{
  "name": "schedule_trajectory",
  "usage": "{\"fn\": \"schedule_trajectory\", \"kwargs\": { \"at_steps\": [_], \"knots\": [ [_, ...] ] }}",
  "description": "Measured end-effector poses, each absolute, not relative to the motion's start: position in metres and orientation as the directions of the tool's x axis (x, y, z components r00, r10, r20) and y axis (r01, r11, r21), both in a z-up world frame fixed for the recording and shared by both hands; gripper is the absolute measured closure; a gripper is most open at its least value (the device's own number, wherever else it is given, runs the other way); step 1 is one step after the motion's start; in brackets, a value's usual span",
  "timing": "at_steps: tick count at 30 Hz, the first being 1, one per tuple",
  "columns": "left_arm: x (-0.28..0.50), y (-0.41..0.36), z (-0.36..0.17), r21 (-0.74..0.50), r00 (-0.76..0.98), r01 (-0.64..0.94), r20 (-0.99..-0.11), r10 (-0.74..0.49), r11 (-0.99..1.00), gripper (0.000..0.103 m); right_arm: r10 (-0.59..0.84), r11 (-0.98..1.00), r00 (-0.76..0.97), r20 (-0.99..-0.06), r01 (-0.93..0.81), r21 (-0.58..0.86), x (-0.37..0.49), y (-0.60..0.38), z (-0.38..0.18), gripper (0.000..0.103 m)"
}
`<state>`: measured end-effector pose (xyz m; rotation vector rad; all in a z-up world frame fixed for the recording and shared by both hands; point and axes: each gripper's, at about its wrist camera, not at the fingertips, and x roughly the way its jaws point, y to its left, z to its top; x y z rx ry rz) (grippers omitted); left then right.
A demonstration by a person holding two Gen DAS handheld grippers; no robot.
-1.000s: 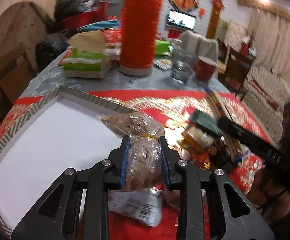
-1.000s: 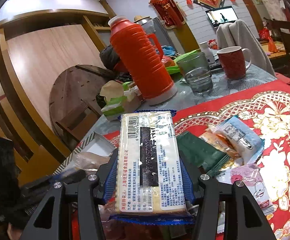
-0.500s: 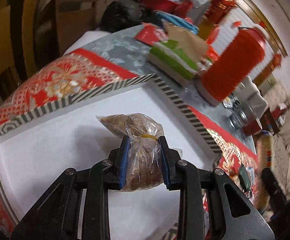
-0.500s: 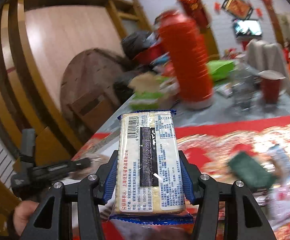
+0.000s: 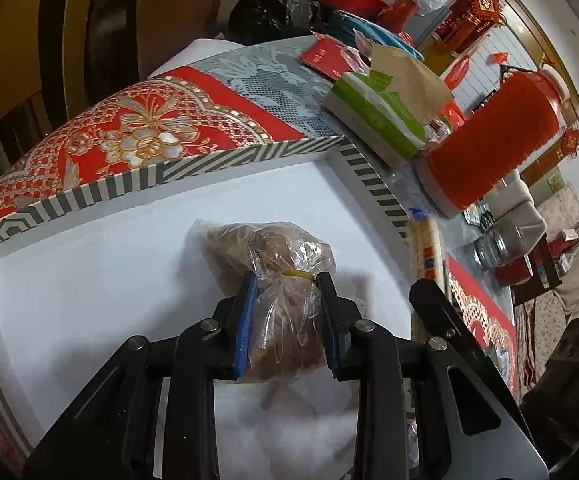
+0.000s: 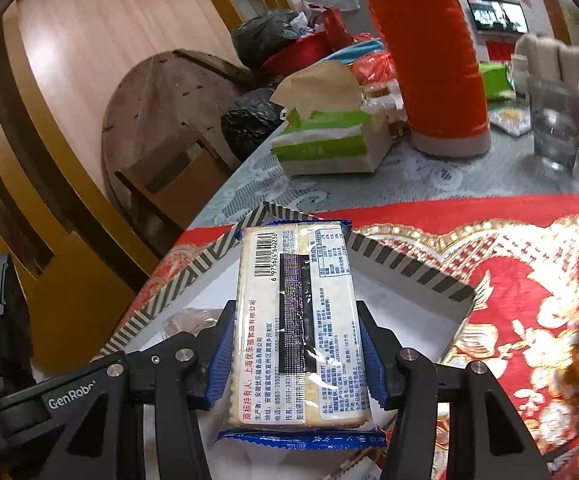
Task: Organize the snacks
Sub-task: 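Lower the date bag and biscuit pack into the white tray, opening both tools, then withdraw the left tool while the right tool reaches for the light blue packet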
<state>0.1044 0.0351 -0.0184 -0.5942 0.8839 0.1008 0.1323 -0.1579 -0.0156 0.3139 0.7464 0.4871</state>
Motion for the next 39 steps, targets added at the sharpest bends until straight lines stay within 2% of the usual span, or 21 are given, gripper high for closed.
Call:
{"fn": "schedule_trajectory", "kwargs": {
  "at_steps": [3,6,8,11,20,23,27,30,33,36,39],
  "knots": [
    [0.103,0.036,-0.018,-0.447,0.642,-0.329,-0.752,-0.151,0.832,0.073,0.552,0.824,0.633,-0.543,-0.316,0.470,0.132,-0.162,-0.014,0.048],
    [0.102,0.036,-0.018,-0.452,0.645,-0.330,-0.749,-0.152,0.829,0.063,0.553,0.822,0.656,-0.514,-0.331,0.463,0.128,-0.162,-0.008,0.047],
    [0.100,0.038,-0.018,-0.470,0.655,-0.336,-0.739,-0.156,0.816,0.047,0.564,0.815,0.658,-0.499,-0.345,0.465,0.126,-0.162,-0.005,0.047],
    [0.096,0.041,-0.014,-0.505,0.689,-0.332,-0.707,-0.161,0.796,0.030,0.565,0.814,0.670,-0.481,-0.356,0.460,0.121,-0.162,0.002,0.046],
    [0.092,0.033,-0.003,-0.533,0.735,-0.274,-0.653,-0.183,0.801,0.024,0.559,0.821,0.702,-0.442,-0.392,0.415,0.093,-0.193,0.042,0.044],
    [0.087,0.015,0.009,-0.518,0.761,-0.185,-0.613,-0.212,0.835,0.024,0.517,0.851,0.733,-0.441,-0.387,0.354,0.080,-0.230,0.050,0.042],
    [0.078,-0.026,0.023,-0.455,0.773,0.007,-0.563,-0.294,0.890,0.024,0.368,0.930,0.815,-0.448,-0.316,0.189,0.064,-0.303,0.047,0.034],
    [0.075,-0.058,0.023,-0.419,0.727,0.141,-0.571,-0.381,0.897,0.024,0.248,0.969,0.841,-0.481,-0.204,0.142,0.069,-0.365,0.033,0.032],
    [0.072,-0.084,0.020,-0.397,0.666,0.252,-0.591,-0.456,0.883,0.024,0.193,0.978,0.818,-0.542,-0.117,0.172,0.084,-0.416,0.010,0.032],
    [0.068,-0.098,0.019,-0.375,0.626,0.321,-0.605,-0.492,0.870,0.024,0.206,0.974,0.787,-0.582,-0.110,0.197,0.097,-0.439,-0.011,0.032],
    [0.068,-0.106,0.019,-0.370,0.578,0.379,-0.621,-0.529,0.848,0.024,0.222,0.975,0.732,-0.644,-0.159,0.156,0.111,-0.431,-0.024,0.032]
  ]
}}
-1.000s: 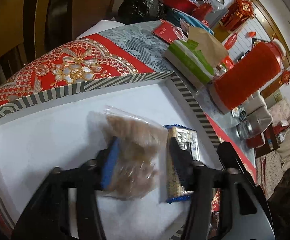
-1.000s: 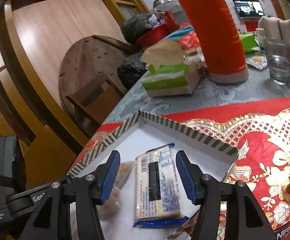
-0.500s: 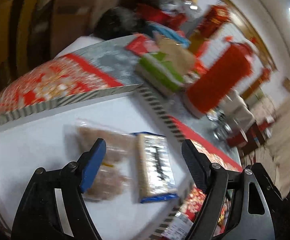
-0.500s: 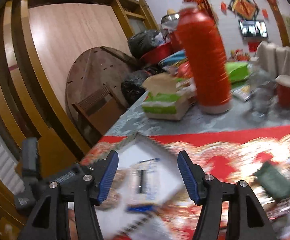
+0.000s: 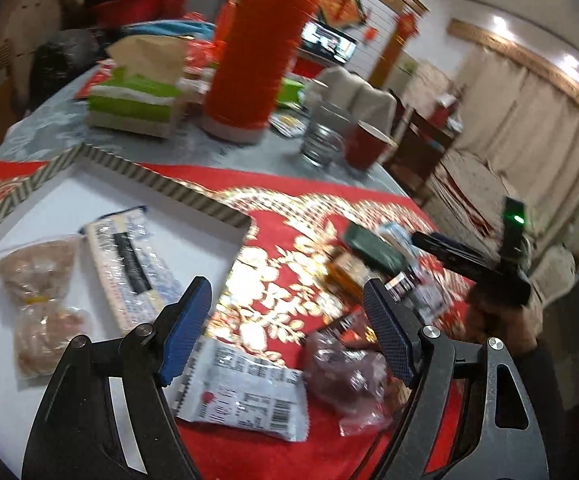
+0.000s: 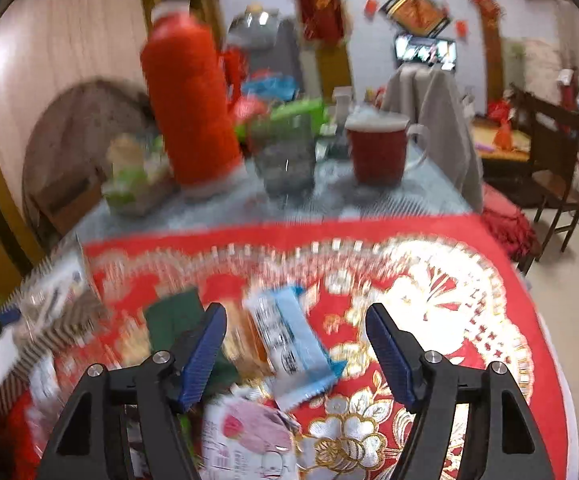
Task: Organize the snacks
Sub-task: 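Withdraw the left tool while the right tool reaches for the light blue packet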
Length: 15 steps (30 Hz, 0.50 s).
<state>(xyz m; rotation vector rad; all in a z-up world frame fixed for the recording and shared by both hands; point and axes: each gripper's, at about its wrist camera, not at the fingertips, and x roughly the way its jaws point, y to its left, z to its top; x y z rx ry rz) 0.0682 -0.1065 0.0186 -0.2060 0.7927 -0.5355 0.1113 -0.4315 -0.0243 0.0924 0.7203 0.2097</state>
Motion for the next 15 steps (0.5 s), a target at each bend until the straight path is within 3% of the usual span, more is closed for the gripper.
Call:
{"fn": "schedule_trajectory", "kwargs": {
  "at_steps": [4,9,11,15],
  "knots": [
    [0.068,-0.110,0.017,-0.396,0.489,0.450,-0.641,-0.592,0.800,0.024,0.218,0.974,0.687,-0.693,-0.191,0.118,0.124,-0.421,-0.031,0.035],
    [0.067,-0.117,0.012,-0.437,0.398,0.494,-0.655,-0.642,0.752,0.024,0.238,0.971,0.655,-0.718,-0.176,0.161,0.133,-0.430,-0.038,0.049],
    [0.065,-0.122,0.011,-0.440,0.368,0.513,-0.664,-0.651,0.737,0.024,0.221,0.975,0.628,-0.746,-0.152,0.161,0.138,-0.431,-0.043,0.059],
    [0.064,-0.124,0.007,-0.400,0.363,0.516,-0.699,-0.616,0.757,0.024,0.193,0.980,0.622,-0.759,-0.152,0.126,0.138,-0.426,-0.044,0.063]
  ]
}}
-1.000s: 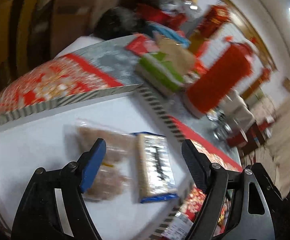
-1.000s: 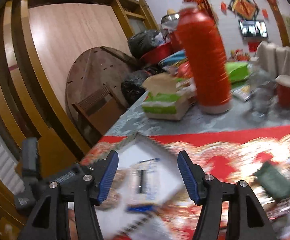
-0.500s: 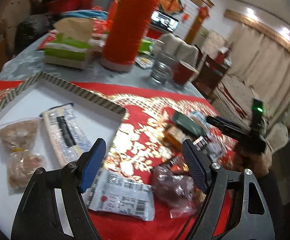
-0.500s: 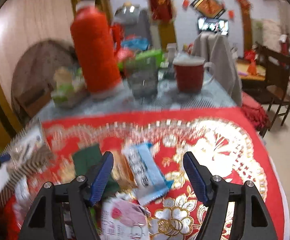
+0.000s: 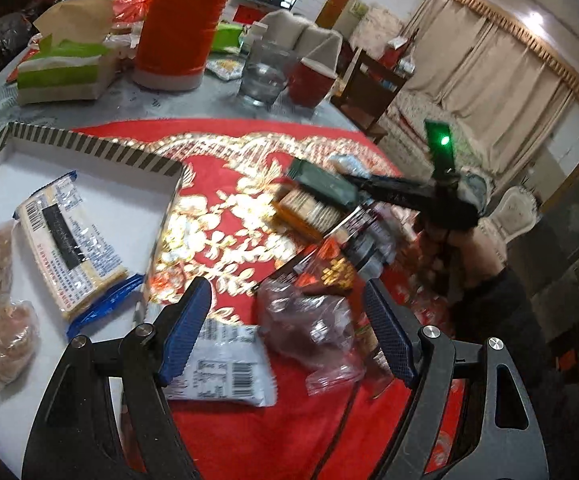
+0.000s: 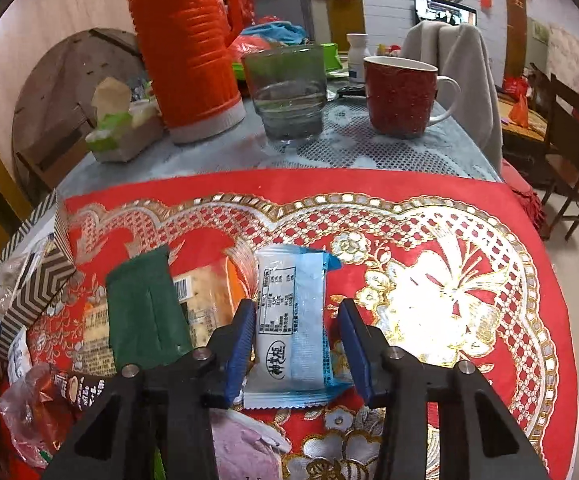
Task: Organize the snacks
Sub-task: 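Withdraw the left tool while the right tool reaches for the light blue packet, then grasp the light blue packet with the right tool while the left tool grasps the white barcode packet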
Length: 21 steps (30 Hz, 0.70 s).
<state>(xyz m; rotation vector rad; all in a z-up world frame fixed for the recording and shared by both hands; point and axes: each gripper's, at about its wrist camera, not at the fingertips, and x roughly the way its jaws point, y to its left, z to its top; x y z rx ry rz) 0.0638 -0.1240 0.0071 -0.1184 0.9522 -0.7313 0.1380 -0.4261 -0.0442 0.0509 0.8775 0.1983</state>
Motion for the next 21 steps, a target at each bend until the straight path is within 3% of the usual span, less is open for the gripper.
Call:
{"fn": "schedule_trajectory", "kwargs": {
  "at_steps": [1,2,7,13,21],
  "knots": [
    [0.065,-0.123,0.005,-0.392,0.365,0.507,-0.709,-0.603,0.768,0.024,0.187,0.981,0.624,-0.759,-0.151,0.118,0.138,-0.425,-0.044,0.065],
    [0.068,-0.120,0.004,-0.390,0.366,0.490,-0.720,-0.590,0.780,0.024,0.185,0.982,0.625,-0.759,-0.151,0.114,0.137,-0.425,-0.043,0.074],
    [0.073,-0.117,-0.004,-0.376,0.325,0.470,-0.768,-0.553,0.799,0.024,0.155,0.988,0.696,-0.702,-0.114,0.105,0.127,-0.432,-0.032,0.075],
    [0.050,-0.125,0.001,-0.180,0.368,0.553,-0.823,-0.432,0.813,0.024,0.100,0.995,0.761,-0.641,-0.071,0.071,0.112,-0.432,-0.021,0.075],
    [0.046,-0.133,-0.010,-0.082,0.387,0.567,-0.852,-0.353,0.820,0.023,0.092,0.995,0.776,-0.623,-0.051,0.084,0.105,-0.434,-0.017,0.075]
  ]
}}
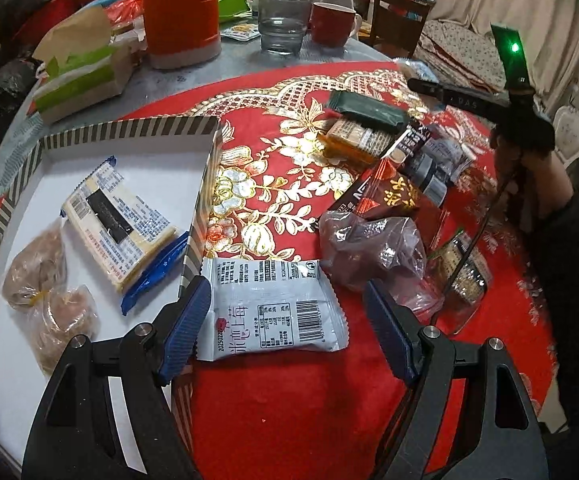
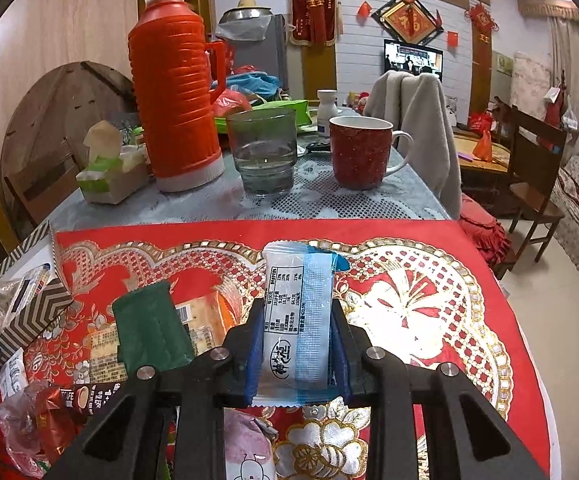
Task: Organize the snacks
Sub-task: 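Grasp the light blue packet with the right tool while the left tool grasps the white barcode packet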
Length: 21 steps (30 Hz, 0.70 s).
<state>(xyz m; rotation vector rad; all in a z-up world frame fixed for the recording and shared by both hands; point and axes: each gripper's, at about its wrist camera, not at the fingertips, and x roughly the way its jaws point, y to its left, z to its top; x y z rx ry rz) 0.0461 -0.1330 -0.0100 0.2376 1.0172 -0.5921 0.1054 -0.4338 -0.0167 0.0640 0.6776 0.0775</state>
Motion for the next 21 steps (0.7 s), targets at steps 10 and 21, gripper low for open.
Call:
{"fn": "schedule_trajectory", "kwargs": {
  "at_steps": [10,21],
  "knots": [
    [0.049,-0.137,-0.022,-0.075,0.354,0.572,-0.876,-0.328,0.817,0.023,0.098,0.994,0.782,-0.616,-0.047,0.098,0.104,-0.436,-0.016,0.075],
    [0.045,-0.150,-0.033,0.015,0.413,0.575,-0.869,-0.274,0.818,0.040,0.101,0.993,0.787,-0.609,-0.045,0.106,0.103,-0.437,-0.015,0.075]
  ]
}}
